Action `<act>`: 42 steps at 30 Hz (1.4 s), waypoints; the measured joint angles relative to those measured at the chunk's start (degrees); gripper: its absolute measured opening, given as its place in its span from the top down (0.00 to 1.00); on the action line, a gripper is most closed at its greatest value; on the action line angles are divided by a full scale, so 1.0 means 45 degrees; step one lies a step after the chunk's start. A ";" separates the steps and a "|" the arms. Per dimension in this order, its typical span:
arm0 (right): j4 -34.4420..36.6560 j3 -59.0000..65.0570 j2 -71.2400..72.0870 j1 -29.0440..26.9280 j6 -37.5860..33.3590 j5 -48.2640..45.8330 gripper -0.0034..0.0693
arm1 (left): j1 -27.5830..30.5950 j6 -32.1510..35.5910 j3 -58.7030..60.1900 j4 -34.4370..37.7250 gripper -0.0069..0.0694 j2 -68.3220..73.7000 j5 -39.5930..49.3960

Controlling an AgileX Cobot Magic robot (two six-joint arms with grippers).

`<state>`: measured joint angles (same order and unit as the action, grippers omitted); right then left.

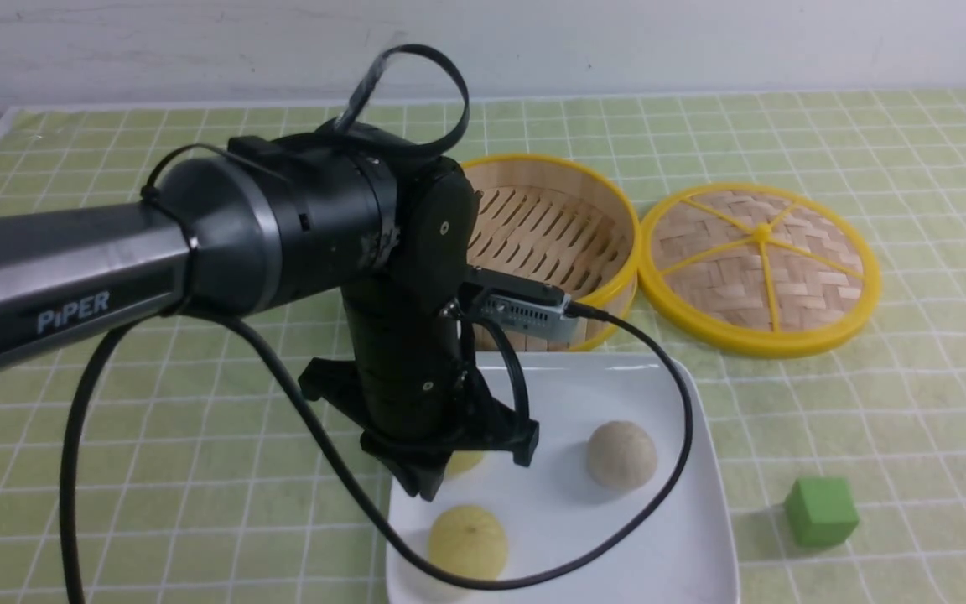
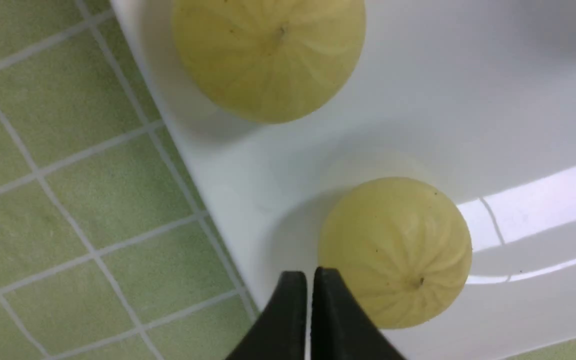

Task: Put the steamed buns into the plate on the green tablecloth.

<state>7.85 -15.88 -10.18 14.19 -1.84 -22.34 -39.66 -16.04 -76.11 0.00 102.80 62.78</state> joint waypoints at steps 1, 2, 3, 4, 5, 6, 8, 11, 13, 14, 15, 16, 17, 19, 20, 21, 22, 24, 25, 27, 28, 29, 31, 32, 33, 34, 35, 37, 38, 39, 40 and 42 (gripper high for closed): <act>0.0015 0.0000 0.0000 0.0000 0.0000 0.0024 0.97 | 0.0000 0.0000 0.0000 0.0000 0.89 0.0000 -0.0008; 0.0039 0.0000 0.0000 0.0000 0.0000 0.0071 0.97 | 0.0000 0.0000 0.0000 0.0000 0.90 0.0000 -0.0045; 0.0039 0.0000 0.0000 0.0000 0.0000 0.0070 0.97 | 0.0000 0.0000 0.0000 0.0000 0.91 0.0000 -0.0079; 0.0039 0.0000 0.0000 0.0000 0.0000 0.0070 0.97 | 0.0000 0.0000 0.0000 0.0000 0.91 0.0000 -0.0129; 0.0039 0.0000 0.0000 0.0000 0.0000 0.0070 0.97 | 0.0000 0.0000 0.0000 0.0000 0.91 0.0000 -0.0142; 0.0039 0.0000 0.0000 0.0000 0.0000 0.0070 0.97 | 0.0000 0.0000 0.0000 0.0000 0.91 0.0000 -0.0182; 0.0039 0.0000 0.0000 0.0000 0.0000 0.0070 0.96 | 0.0000 0.0000 0.0000 0.0000 0.91 0.0000 -0.0252; 0.0039 0.0000 0.0000 0.0000 0.0000 0.0070 0.96 | 0.0000 0.0000 0.0000 0.0000 0.91 0.0000 -0.0286; 0.0039 0.0000 0.0000 0.0000 0.0000 0.0070 0.96 | 0.0000 0.0000 0.0000 -0.0101 0.91 0.0000 -0.0332; 0.0039 0.0000 0.0000 0.0000 0.0000 0.0070 0.96 | 0.0000 0.0000 0.0000 -0.0115 0.91 0.0000 -0.0332; 0.0039 0.0000 0.0000 0.0000 0.0000 0.0070 0.96 | 0.0000 0.0000 0.0000 -0.0259 0.91 0.0000 -0.0378; 0.0039 0.0000 0.0000 0.0000 0.0000 0.0070 0.96 | 0.0000 0.0000 0.0000 -0.0354 0.91 0.0000 -0.0420; 0.0039 0.0000 0.0000 0.0000 0.0000 0.0070 0.96 | 0.0000 0.0000 0.0000 -0.0379 0.91 0.0000 -0.0424; -0.0013 0.0162 0.0000 0.0000 0.0000 0.0171 0.95 | 0.0000 -0.0146 -0.0003 -0.0592 0.91 0.0000 -0.0471; -0.0046 0.0278 0.0014 0.0000 0.0000 0.0202 0.95 | 0.0000 -0.0206 -0.0028 -0.0602 0.91 0.0000 -0.0445; -0.0176 0.0470 0.0080 -0.0028 -0.0005 0.0263 0.95 | 0.0000 -0.0283 -0.0042 -0.0629 0.91 -0.0016 -0.0430; -0.0438 0.0785 0.0292 -0.0094 -0.0034 0.0263 0.95 | 0.0000 -0.0335 -0.0074 -0.0646 0.91 -0.0090 -0.0346; -0.0810 0.1418 0.0736 -0.0304 -0.0034 0.0276 0.95 | 0.0000 -0.0368 -0.0102 -0.0767 0.91 -0.0370 -0.0322; -0.0995 0.1751 0.0996 -0.0474 -0.0045 0.0254 0.95 | 0.0000 -0.0397 -0.0117 -0.0837 0.91 -0.0569 -0.0324; -0.1118 0.2074 0.1318 -0.0732 -0.0045 0.0228 0.95 | 0.0000 -0.0430 -0.0128 -0.0939 0.91 -0.0822 -0.0324; -0.1202 0.2652 0.1787 -0.1191 -0.0045 0.0228 0.95 | 0.0000 -0.0442 -0.0128 -0.1096 0.91 -0.1328 -0.0241; -0.1231 0.2717 0.1835 -0.1244 -0.0045 0.0228 0.95 | 0.0000 -0.0459 -0.0128 -0.1130 0.91 -0.1388 -0.0228; -0.1256 0.3386 0.2278 -0.1856 -0.0045 0.0228 0.95 | 0.0000 -0.0500 -0.0128 -0.1258 0.91 -0.2075 -0.0004; -0.1277 0.3676 0.2348 -0.2139 -0.0045 0.0174 0.95 | 0.0000 -0.0503 -0.0128 -0.1276 0.91 -0.2410 0.0165; -0.1289 0.3762 0.2384 -0.2300 -0.0045 0.0102 0.95 | 0.0000 -0.0503 -0.0128 -0.1274 0.91 -0.2518 0.0188; -0.1289 0.3784 0.2386 -0.2557 -0.0045 -0.0004 0.94 | 0.0000 -0.0518 -0.0128 -0.1306 0.91 -0.2802 0.0306; -0.1289 0.3784 0.2412 -0.2872 -0.0045 -0.0083 0.94 | 0.0000 -0.0518 0.0013 -0.1304 0.91 -0.3245 0.0473; -0.1289 0.3784 0.2424 -0.3180 -0.0045 -0.0105 0.94 | 0.0000 -0.0336 0.0615 -0.1450 0.91 -0.4138 0.1066; -0.1289 0.3784 0.2424 -0.3244 -0.0045 -0.0105 0.94 | 0.0000 -0.0242 0.0945 -0.1544 0.91 -0.4552 0.1258; -0.1289 0.3784 0.2424 -0.3263 -0.0045 -0.0105 0.94 | 0.0000 -0.0239 0.1035 -0.1578 0.91 -0.4660 0.1331; -0.1289 0.3784 0.2424 -0.3305 -0.0045 -0.0105 0.94 | 0.0000 -0.0226 0.1726 -0.1742 0.91 -0.5532 0.1449; -0.1289 0.3784 0.2424 -0.3320 -0.0045 -0.0105 0.94 | 0.0000 -0.0385 0.2841 -0.2047 0.90 -0.7173 0.1548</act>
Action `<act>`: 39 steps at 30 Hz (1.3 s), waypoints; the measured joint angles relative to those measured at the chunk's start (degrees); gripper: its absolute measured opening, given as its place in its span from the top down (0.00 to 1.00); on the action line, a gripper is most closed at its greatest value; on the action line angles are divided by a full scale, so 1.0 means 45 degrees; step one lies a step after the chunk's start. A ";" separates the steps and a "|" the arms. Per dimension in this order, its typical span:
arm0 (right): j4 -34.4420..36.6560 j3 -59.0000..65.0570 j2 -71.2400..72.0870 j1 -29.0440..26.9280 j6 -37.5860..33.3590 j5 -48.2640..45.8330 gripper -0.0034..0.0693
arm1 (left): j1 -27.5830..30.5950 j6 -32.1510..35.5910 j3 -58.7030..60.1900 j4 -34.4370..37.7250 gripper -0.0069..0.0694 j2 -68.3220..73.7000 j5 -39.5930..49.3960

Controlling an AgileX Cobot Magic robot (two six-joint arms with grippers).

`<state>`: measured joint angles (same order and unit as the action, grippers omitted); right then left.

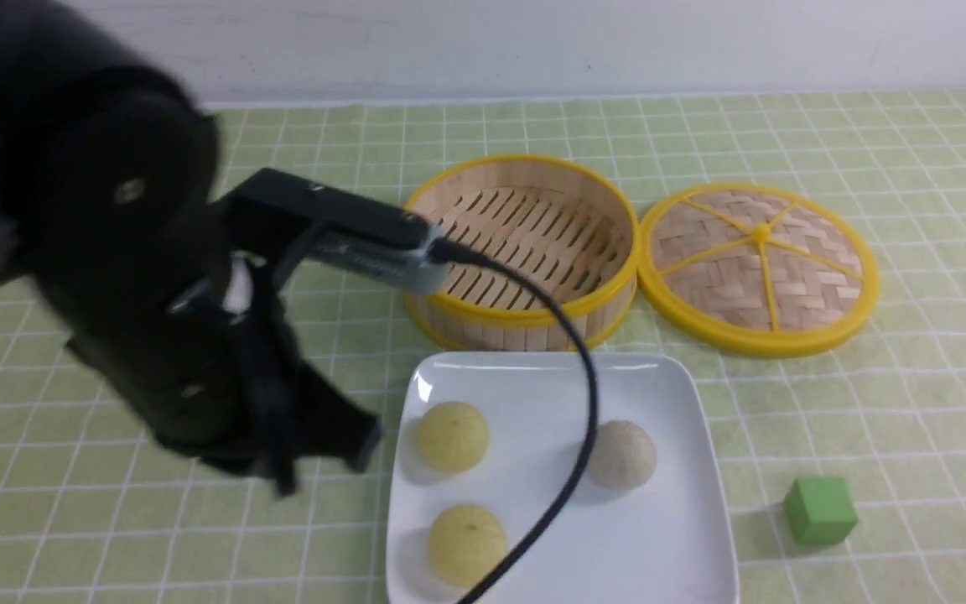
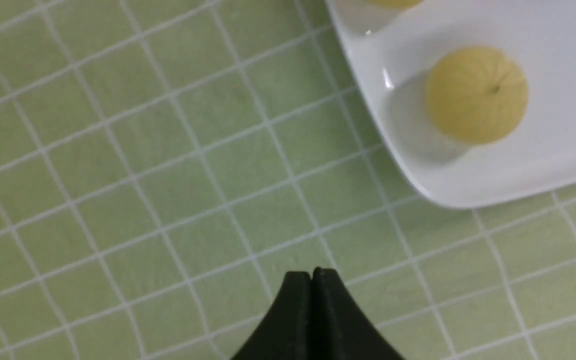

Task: Put the steamed buns into the plate on the green tablecloth.

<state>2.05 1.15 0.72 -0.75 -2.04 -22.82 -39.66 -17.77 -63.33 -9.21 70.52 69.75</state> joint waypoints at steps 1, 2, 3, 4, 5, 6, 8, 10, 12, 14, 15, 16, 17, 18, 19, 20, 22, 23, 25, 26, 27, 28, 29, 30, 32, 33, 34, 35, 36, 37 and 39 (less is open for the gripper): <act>0.0000 0.0000 0.0000 0.0000 0.0000 0.0000 0.94 | 0.0000 -0.0058 0.0237 -0.0032 0.90 -0.0383 0.0015; 0.0000 0.0000 0.0000 0.0000 0.0000 0.0000 0.94 | 0.0000 -0.0384 0.1250 -0.0144 0.90 -0.2059 -0.0213; 0.0000 0.0000 0.0000 0.0000 0.0000 0.0000 0.94 | 0.0000 -0.0663 0.1958 -0.0174 0.90 -0.3214 -0.0730; 0.0000 0.0000 0.0000 0.0000 0.0000 0.0000 0.94 | 0.0000 -0.0722 0.2111 -0.0174 0.90 -0.3448 -0.0870; 0.0000 0.0000 0.0000 0.0000 0.0000 0.0000 0.94 | 0.0000 -0.1281 0.3711 -0.0269 0.90 -0.5630 -0.2599; 0.0000 0.0000 0.0000 0.0000 0.0000 0.0000 0.94 | 0.0000 -0.1499 0.4371 -0.0304 0.90 -0.6850 -0.3512; 0.0000 0.0000 0.0000 0.0000 0.0000 0.0000 0.93 | 0.0000 -0.1805 0.5721 -0.0316 0.90 -0.8859 -0.5388; 0.0000 0.0000 0.0000 0.0000 0.0000 0.0000 0.93 | 0.0000 -0.2102 0.6854 -0.0316 0.90 -1.0603 -0.6394; 0.0000 0.0000 0.0000 0.0000 0.0000 0.0000 0.93 | 0.0000 -0.2541 0.7498 -0.0365 0.90 -1.1744 -0.6947; 0.0000 0.0000 0.0000 0.0000 0.0000 0.0000 0.93 | 0.0000 -0.2892 0.7831 -0.0411 0.89 -1.2510 -0.7300; 0.0000 0.0000 0.0000 0.0000 0.0000 0.0000 0.93 | 0.0000 -0.3082 0.7990 -0.0412 0.89 -1.3082 -0.7453; 0.0000 0.0000 0.0000 0.0000 0.0000 0.0000 0.92 | 0.0000 -0.3214 0.8060 -0.0412 0.89 -1.3400 -0.7538; 0.0000 0.0000 0.0000 0.0000 0.0000 0.0000 0.92 | 0.0000 -0.3230 0.8076 -0.0412 0.89 -1.3478 -0.7556; 0.0000 0.0000 0.0000 0.0000 0.0000 0.0000 0.92 | 0.0000 -0.3330 0.8164 -0.0439 0.89 -1.4086 -0.7569; 0.0000 0.0000 0.0000 0.0000 0.0000 0.0000 0.92 | 0.0000 -0.3365 0.8197 -0.0466 0.89 -1.4448 -0.7523; 0.0000 0.0000 0.0000 0.0000 0.0000 0.0000 0.92 | 0.0000 -0.3376 0.8209 -0.0521 0.89 -1.4783 -0.7430; 0.0000 0.0000 0.0000 0.0000 0.0000 0.0000 0.92 | 0.0000 -0.3376 0.8209 -0.0636 0.88 -1.5162 -0.7306; 0.0000 0.0000 0.0000 0.0000 0.0000 0.0000 0.92 | 0.0000 -0.3376 0.8209 -0.0947 0.88 -1.5458 -0.7130; 0.0000 0.0000 0.0000 0.0000 0.0000 0.0000 0.91 | 0.0000 -0.3364 0.8209 -0.1419 0.88 -1.5595 -0.7000; 0.0000 0.0000 0.0000 0.0000 0.0000 0.0000 0.91 | 0.0000 -0.3364 0.8209 -0.1513 0.88 -1.5592 -0.6974; 0.0000 0.0000 0.0000 0.0000 0.0000 0.0000 0.91 | 0.0000 -0.3364 0.8251 -0.1722 0.88 -1.5599 -0.6953; 0.0000 0.0000 0.0000 0.0000 0.0000 0.0000 0.91 | 0.0000 -0.3364 0.8249 -0.1723 0.88 -1.5599 -0.6953; 0.0000 0.0000 0.0000 0.0000 0.0000 0.0000 0.90 | 0.0000 -0.3364 0.8420 -0.1734 0.87 -1.5599 -0.7080; 0.0000 0.0000 0.0000 0.0000 0.0000 0.0000 0.90 | 0.0000 -0.3334 0.8644 -0.1682 0.87 -1.5599 -0.7227; 0.0000 0.0000 0.0000 0.0000 0.0000 0.0000 0.90 | 0.0257 -0.2893 0.9361 -0.1489 0.87 -1.5555 -0.7881; 0.0000 0.0000 0.0000 0.0000 0.0000 0.0000 0.90 | 0.0306 -0.2833 0.9448 -0.1459 0.87 -1.5555 -0.7970; 0.0000 0.0000 0.0000 0.0000 0.0000 0.0000 0.89 | 0.0786 -0.2344 1.0097 -0.1133 0.87 -1.5509 -0.8729; 0.0000 0.0000 0.0000 0.0000 0.0000 0.0000 0.89 | 0.1278 -0.1832 1.0590 -0.0795 0.87 -1.5492 -0.9353; 0.0000 0.0000 0.0000 0.0000 0.0000 -0.0012 0.89 | 0.2012 -0.1065 1.1273 -0.0353 0.87 -1.5435 -1.0083; 0.0000 0.0000 0.0000 0.0000 0.0000 -0.0012 0.89 | 0.2710 -0.0353 1.1645 -0.0072 0.86 -1.5397 -1.0602; 0.0000 0.0000 0.0000 0.0000 0.0000 -0.0012 0.88 | 0.4237 0.0999 1.2478 0.0559 0.86 -1.5385 -1.1256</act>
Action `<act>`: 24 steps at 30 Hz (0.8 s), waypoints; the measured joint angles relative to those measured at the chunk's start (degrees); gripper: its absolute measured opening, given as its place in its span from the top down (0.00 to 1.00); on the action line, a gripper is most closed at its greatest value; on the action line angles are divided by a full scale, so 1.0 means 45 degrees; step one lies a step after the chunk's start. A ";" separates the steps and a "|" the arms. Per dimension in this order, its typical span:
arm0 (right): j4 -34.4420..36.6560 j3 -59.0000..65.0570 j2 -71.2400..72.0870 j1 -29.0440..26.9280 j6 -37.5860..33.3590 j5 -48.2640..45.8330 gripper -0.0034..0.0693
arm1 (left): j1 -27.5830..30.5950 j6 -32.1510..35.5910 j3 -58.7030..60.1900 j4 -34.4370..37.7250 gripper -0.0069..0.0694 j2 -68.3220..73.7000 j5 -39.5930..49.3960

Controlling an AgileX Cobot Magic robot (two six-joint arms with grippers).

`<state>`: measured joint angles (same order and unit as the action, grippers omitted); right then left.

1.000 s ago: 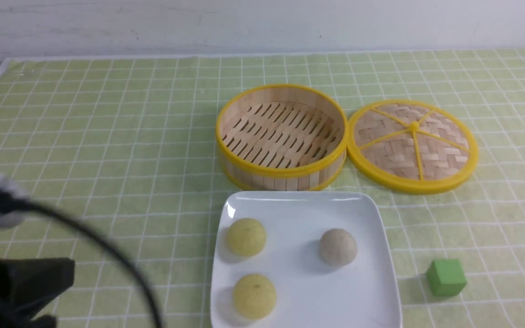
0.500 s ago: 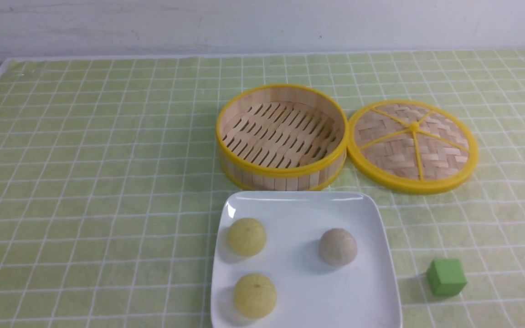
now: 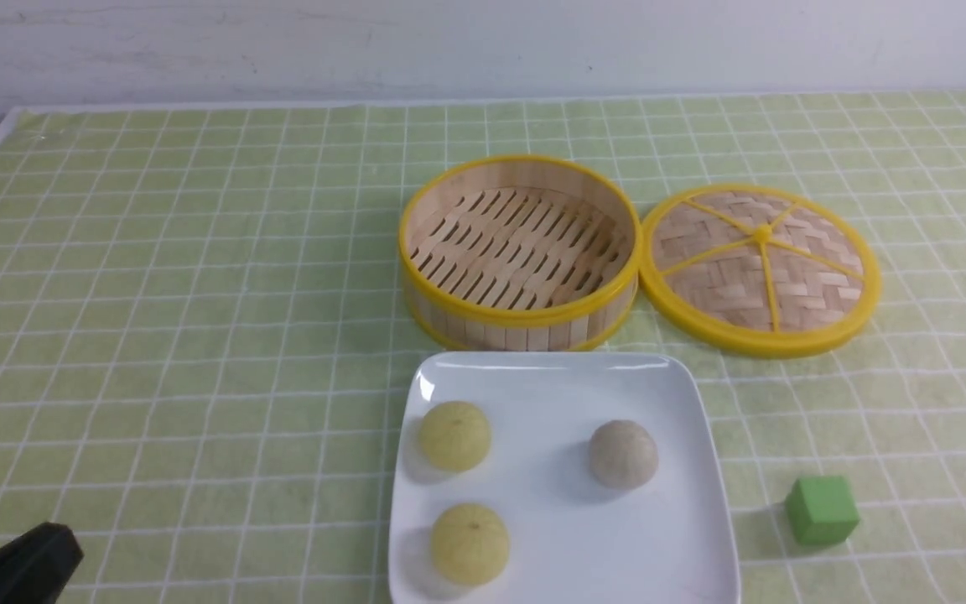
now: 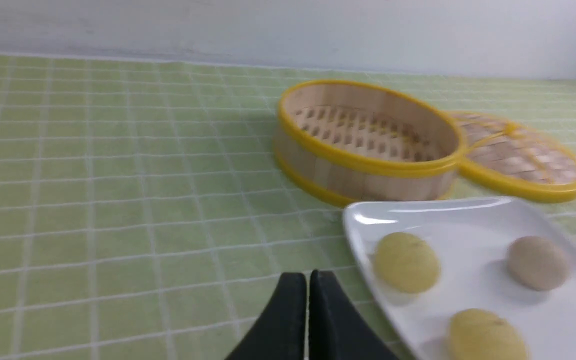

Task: Put the steamed buns into the plate on the green tablecloth.

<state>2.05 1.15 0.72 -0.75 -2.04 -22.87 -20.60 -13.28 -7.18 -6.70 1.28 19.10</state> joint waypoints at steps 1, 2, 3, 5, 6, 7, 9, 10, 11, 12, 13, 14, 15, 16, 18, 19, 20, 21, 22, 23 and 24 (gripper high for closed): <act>0.0000 0.0000 0.0000 0.0000 0.0000 0.0000 0.88 | 0.0000 0.0105 0.0077 0.0052 0.86 0.0000 0.0000; 0.0000 0.0000 0.0000 0.0000 0.0000 0.0000 0.88 | 0.1222 0.0678 0.0574 0.0389 0.86 0.0000 -0.0258; 0.0000 0.0000 0.0000 0.0000 0.0000 0.0000 0.88 | 0.2081 0.0936 0.0979 0.0599 0.86 0.0000 -0.0367; 0.0000 0.0000 0.0000 0.0000 0.0000 0.0000 0.87 | 0.3233 0.1082 0.1589 0.0639 0.86 -0.0065 -0.0395; 0.0000 0.0000 0.0000 0.0000 0.0000 0.0000 0.87 | 0.3773 0.1082 0.1795 0.0584 0.86 -0.0204 -0.0259; 0.0000 0.0000 0.0000 0.0000 0.0000 0.0000 0.87 | 0.4197 0.1068 0.1887 0.0479 0.86 -0.0307 -0.0150; 0.0000 0.0000 0.0000 0.0000 0.0000 0.0000 0.87 | 0.4637 0.0962 0.1952 0.0170 0.86 -0.0388 -0.0006; 0.0000 0.0000 0.0000 0.0000 0.0000 0.0000 0.87 | 0.4697 0.0872 0.1952 0.0017 0.86 -0.0423 0.0086; 0.0000 0.0000 0.0000 0.0000 0.0000 0.0000 0.86 | 0.4698 0.0811 0.1952 -0.0127 0.86 -0.0434 0.0185; 0.0000 0.0000 0.0000 0.0000 0.0000 0.0000 0.86 | 0.4698 0.0817 0.1952 -0.0153 0.86 -0.0434 0.0185; 0.0000 0.0000 0.0000 0.0000 0.0000 0.0000 0.86 | 0.4583 0.0759 0.1952 -0.0277 0.86 -0.0434 0.0304; 0.0000 0.0000 0.0000 0.0000 0.0000 0.0000 0.86 | 0.4410 0.0736 0.1952 -0.0313 0.86 -0.0434 0.0336; 0.0000 0.0000 0.0000 0.0000 -0.0012 0.0000 0.86 | 0.4195 0.0735 0.1952 -0.0325 0.86 -0.0434 0.0345; 0.0000 0.0000 0.0000 0.0000 -0.0012 0.0000 0.86 | 0.3998 0.0735 0.1952 -0.0325 0.85 -0.0434 0.0345; 0.0000 0.0000 0.0000 0.0000 -0.0012 0.0000 0.85 | 0.3846 0.0735 0.1952 -0.0325 0.85 -0.0434 0.0361; 0.0000 0.0000 0.0000 0.0000 -0.0012 0.0000 0.86 | 0.3832 0.0735 0.1952 -0.0325 0.85 -0.0434 0.0361; 0.0000 0.0000 0.0000 0.0000 -0.0012 0.0000 0.85 | 0.3832 0.0735 0.1952 -0.0325 0.85 -0.0434 0.0361; 0.0000 0.0000 0.0000 0.0000 -0.0012 0.0000 0.85 | 0.3832 0.0735 0.1952 -0.0325 0.84 -0.0434 0.0364; 0.0000 0.0000 0.0000 0.0000 -0.0012 0.0000 0.85 | 0.3832 0.0735 0.1940 -0.0325 0.84 -0.0434 0.0364; 0.0000 0.0000 0.0000 0.0000 -0.0012 0.0000 0.85 | 0.3832 0.0735 0.1940 -0.0325 0.84 -0.0434 0.0375; 0.0000 0.0000 0.0000 0.0000 -0.0012 0.0000 0.85 | 0.3832 0.0735 0.1940 -0.0325 0.84 -0.0434 0.0375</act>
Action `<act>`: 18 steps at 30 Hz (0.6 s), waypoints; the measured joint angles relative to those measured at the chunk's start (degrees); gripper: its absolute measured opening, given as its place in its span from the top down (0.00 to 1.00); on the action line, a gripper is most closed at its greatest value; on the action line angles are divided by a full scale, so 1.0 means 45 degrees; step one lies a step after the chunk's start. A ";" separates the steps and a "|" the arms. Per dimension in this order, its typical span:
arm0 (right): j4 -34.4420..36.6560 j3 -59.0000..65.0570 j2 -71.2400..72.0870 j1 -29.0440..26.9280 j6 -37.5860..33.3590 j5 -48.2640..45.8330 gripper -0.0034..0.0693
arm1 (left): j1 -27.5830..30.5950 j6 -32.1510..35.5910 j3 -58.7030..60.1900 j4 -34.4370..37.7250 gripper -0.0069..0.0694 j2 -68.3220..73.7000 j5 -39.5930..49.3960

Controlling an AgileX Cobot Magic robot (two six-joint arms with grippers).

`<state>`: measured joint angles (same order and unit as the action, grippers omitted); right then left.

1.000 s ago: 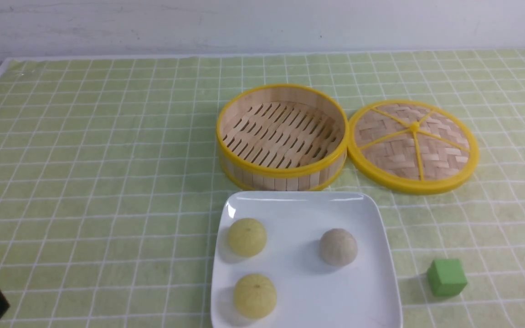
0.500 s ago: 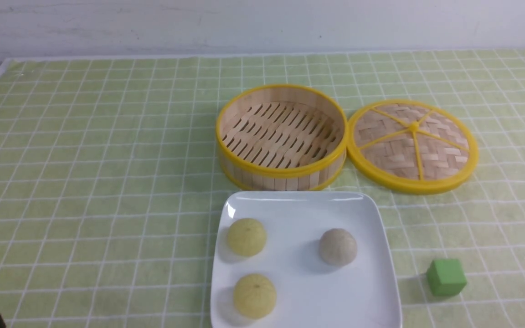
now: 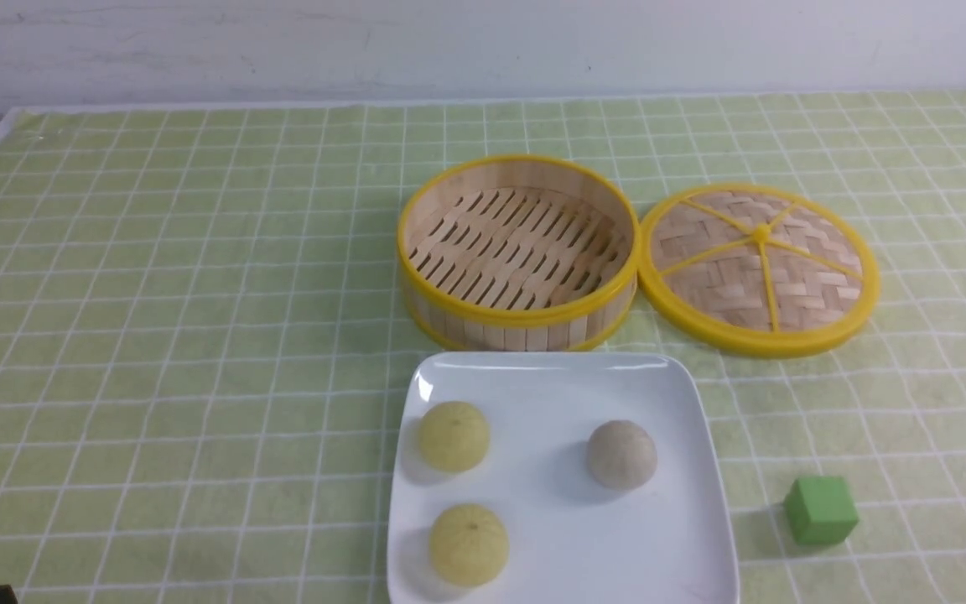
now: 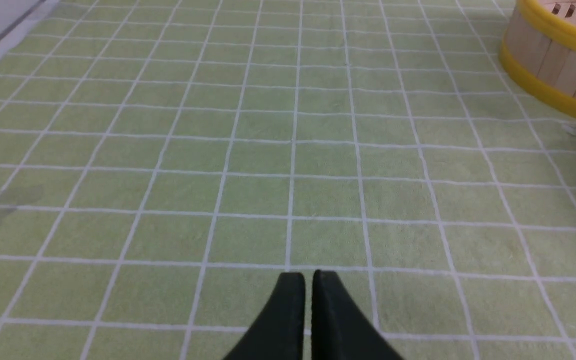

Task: Put the steamed buns into the plate on the green tablecloth.

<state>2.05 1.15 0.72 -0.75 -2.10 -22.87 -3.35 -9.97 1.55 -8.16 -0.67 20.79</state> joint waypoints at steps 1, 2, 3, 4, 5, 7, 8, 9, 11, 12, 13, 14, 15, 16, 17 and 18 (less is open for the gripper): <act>0.0000 0.0000 0.0000 0.0000 0.0000 0.0000 0.85 | 0.0000 0.0000 0.0000 0.0000 0.84 0.0000 0.0000; 0.0000 0.0000 0.0000 0.0000 0.0000 0.0000 0.85 | 0.0000 0.0000 0.0000 0.0000 0.84 0.0000 0.0000; 0.0000 0.0000 0.0000 0.0000 0.0000 0.0000 0.84 | 0.0000 0.0000 0.0000 -0.0004 0.84 0.0000 0.0012; 0.0000 0.0000 0.0000 0.0000 0.0000 0.0000 0.84 | 0.0000 0.0000 0.0000 -0.0004 0.84 0.0000 0.0012; 0.0000 0.0000 0.0000 0.0000 0.0000 0.0000 0.84 | 0.0000 0.0000 0.0000 -0.0015 0.84 0.0000 0.0023; 0.0000 0.0000 0.0000 0.0000 0.0000 0.0000 0.84 | 0.0000 0.0000 0.0000 -0.0015 0.84 0.0000 0.0023; 0.0000 0.0000 0.0000 0.0000 0.0000 0.0000 0.83 | 0.0000 0.0000 0.0000 -0.0015 0.84 0.0000 0.0023; 0.0000 0.0000 0.0000 0.0000 0.0000 0.0000 0.83 | 0.0000 0.0000 0.0000 -0.0015 0.84 0.0000 0.0023; 0.0000 0.0000 0.0000 0.0000 0.0000 0.0000 0.83 | 0.0000 0.0000 0.0000 -0.0015 0.84 0.0000 0.0023; 0.0000 0.0000 0.0000 0.0000 0.0000 0.0000 0.83 | 0.0000 0.0000 0.0000 -0.0015 0.83 0.0000 0.0033; 0.0000 0.0000 0.0000 0.0000 0.0000 0.0000 0.83 | 0.0000 0.0000 0.0000 -0.0015 0.83 0.0000 0.0033; 0.0000 0.0000 0.0000 0.0000 0.0000 0.0000 0.82 | 0.0000 0.0000 0.0000 -0.0015 0.83 0.0000 0.0033; 0.0000 0.0000 0.0000 0.0000 0.0000 0.0000 0.82 | 0.0000 0.0000 0.0000 -0.0015 0.83 0.0000 0.0033; 0.0000 0.0000 0.0000 0.0000 0.0000 0.0000 0.82 | 0.0000 0.0000 0.0000 -0.0027 0.83 0.0000 0.0033; 0.0000 0.0000 0.0000 0.0000 0.0000 0.0000 0.82 | 0.0000 0.0000 0.0000 -0.0041 0.82 0.0000 0.0046; 0.0000 0.0000 0.0000 0.0000 0.0000 0.0000 0.82 | 0.0000 0.0000 0.0000 -0.0050 0.82 0.0000 0.0046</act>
<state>2.05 1.15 0.72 -0.75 -2.10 -22.87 -3.35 -9.97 1.55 -8.39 -0.67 21.00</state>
